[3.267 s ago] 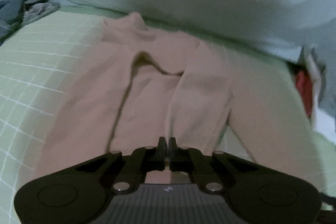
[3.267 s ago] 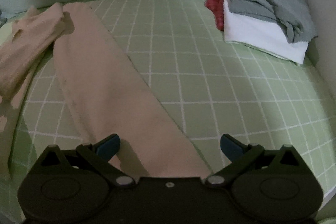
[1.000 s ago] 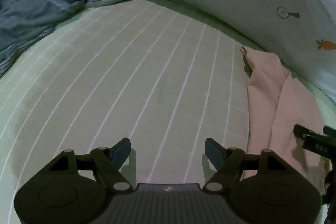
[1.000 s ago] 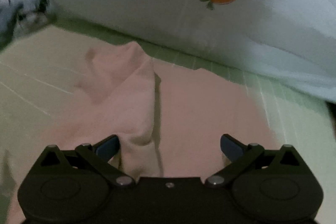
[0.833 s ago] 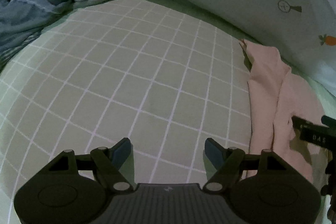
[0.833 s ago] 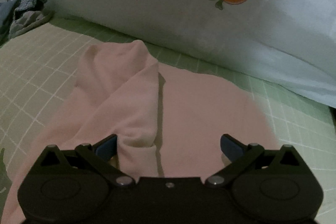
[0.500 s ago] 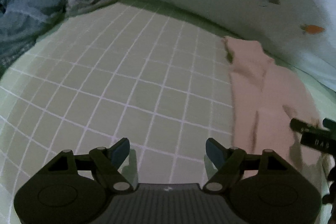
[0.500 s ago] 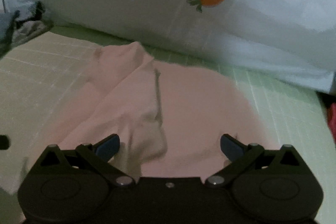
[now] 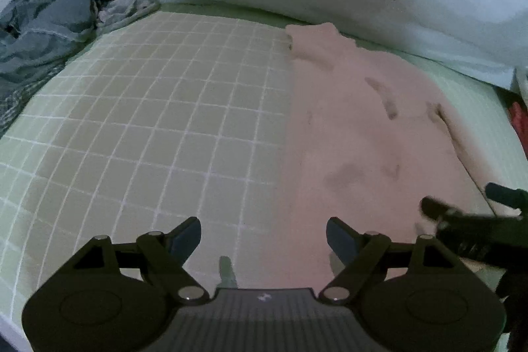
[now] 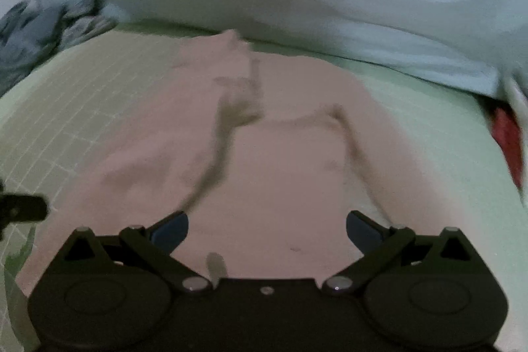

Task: Fold clothes

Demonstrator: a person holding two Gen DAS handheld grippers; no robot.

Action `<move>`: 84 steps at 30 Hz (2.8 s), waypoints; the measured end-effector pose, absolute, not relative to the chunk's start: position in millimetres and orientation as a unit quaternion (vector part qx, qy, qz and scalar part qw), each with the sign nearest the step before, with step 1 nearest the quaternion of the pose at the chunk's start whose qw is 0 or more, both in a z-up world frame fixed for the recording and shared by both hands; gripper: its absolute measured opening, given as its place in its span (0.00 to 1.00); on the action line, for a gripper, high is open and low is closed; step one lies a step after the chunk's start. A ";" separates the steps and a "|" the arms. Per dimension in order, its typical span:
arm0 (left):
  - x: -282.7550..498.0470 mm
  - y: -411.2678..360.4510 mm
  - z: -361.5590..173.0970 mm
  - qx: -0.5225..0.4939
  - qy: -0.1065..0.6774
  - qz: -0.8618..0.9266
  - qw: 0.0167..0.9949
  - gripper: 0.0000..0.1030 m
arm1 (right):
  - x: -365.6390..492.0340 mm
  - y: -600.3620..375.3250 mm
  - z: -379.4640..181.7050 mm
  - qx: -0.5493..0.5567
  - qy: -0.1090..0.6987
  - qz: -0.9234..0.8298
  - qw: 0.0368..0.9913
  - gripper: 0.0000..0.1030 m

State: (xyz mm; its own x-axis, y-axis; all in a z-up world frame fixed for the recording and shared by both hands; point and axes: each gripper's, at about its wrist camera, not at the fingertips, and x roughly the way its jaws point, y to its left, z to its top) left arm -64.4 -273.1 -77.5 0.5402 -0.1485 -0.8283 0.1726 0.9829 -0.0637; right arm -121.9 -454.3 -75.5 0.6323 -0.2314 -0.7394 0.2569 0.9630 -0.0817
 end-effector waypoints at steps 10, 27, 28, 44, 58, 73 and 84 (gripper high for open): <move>-115.1 -330.6 -68.5 0.038 0.456 -0.095 0.884 0.87 | -216.1 -564.2 -88.3 0.091 0.410 -0.281 0.863 1.00; -175.0 -357.0 -93.1 0.071 0.499 -0.048 0.862 0.89 | -298.4 -631.4 -120.4 0.180 0.405 -0.334 0.832 0.93; -177.6 -354.7 -93.6 0.071 0.501 -0.042 0.862 0.89 | -299.3 -631.0 -118.8 0.177 0.399 -0.333 0.836 0.79; -127.7 -290.3 -70.2 0.011 0.463 -0.026 0.886 0.89 | -240.6 -565.1 -64.0 0.103 0.370 -0.249 0.889 0.08; -97.2 -293.7 -68.6 0.002 0.461 -0.042 0.886 0.89 | -192.2 -517.6 -64.7 0.134 0.382 -0.097 0.909 0.79; -80.0 -423.7 -97.9 0.043 0.493 -0.146 0.857 0.77 | -266.7 -651.5 -91.0 0.179 0.407 -0.261 0.857 0.84; -68.8 -453.9 -116.7 0.061 0.520 -0.140 0.840 0.05 | -286.8 -690.3 -115.9 0.201 0.429 -0.275 0.837 0.84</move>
State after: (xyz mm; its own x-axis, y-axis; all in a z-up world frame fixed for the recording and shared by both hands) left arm -68.8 -453.9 -116.7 0.4197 -0.1714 -0.8913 0.2992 0.9532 -0.0425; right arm -286.8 -690.3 -115.9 0.4805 -0.2871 -0.8287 0.6325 0.7680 0.1006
